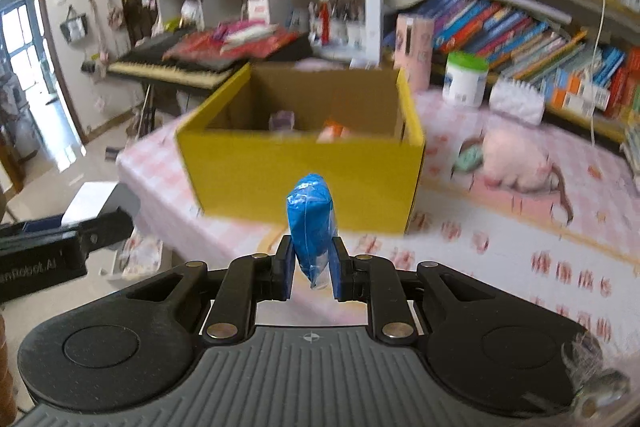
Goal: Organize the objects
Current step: 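Carry the white charger and blue bag in both tools toward the yellow box, then lower the charger and blue bag in both tools into the yellow box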
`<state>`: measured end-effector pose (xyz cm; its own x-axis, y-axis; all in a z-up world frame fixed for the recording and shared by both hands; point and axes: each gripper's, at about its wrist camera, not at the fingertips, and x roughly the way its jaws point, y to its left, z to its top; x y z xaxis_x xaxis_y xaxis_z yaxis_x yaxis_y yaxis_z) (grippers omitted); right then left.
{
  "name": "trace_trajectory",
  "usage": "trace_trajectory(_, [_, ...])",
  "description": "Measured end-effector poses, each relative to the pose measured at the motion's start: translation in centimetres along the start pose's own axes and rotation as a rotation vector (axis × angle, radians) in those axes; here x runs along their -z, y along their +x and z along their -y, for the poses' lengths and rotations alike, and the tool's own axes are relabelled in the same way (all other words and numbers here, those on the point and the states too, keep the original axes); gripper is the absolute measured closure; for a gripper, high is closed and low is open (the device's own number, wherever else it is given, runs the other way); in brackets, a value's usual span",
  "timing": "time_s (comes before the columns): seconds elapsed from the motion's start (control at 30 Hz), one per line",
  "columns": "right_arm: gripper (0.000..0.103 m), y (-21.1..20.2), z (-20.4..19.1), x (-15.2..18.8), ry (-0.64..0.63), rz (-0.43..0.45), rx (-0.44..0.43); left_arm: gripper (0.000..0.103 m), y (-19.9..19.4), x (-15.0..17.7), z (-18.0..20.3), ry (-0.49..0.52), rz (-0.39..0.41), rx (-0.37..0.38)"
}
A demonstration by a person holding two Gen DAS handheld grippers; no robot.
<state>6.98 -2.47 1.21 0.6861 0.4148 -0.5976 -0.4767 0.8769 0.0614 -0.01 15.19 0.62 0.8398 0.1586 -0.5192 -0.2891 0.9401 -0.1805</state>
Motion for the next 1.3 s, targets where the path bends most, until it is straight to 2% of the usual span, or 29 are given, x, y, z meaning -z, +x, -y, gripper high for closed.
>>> trace_trajectory(0.2, [0.086, 1.7, 1.9, -4.3, 0.008, 0.092, 0.020, 0.039, 2.2, -3.2, 1.3, 0.019, 0.064, 0.011])
trace_trajectory(0.4, [0.086, 4.6, 3.7, -7.6, -0.017, 0.115, 0.022, 0.039, 5.4, -5.5, 3.2, 0.045, 0.084, 0.016])
trace_trajectory(0.77, [0.086, 11.0, 6.1, -9.6, -0.107, 0.022, -0.010, 0.039, 11.4, -6.5, 5.9, 0.093, 0.015, -0.017])
trace_trajectory(1.3, [0.086, 17.1, 6.7, -10.3, -0.319, -0.081, -0.060, 0.039, 16.3, -6.1, 7.7, 0.162, -0.086, -0.086])
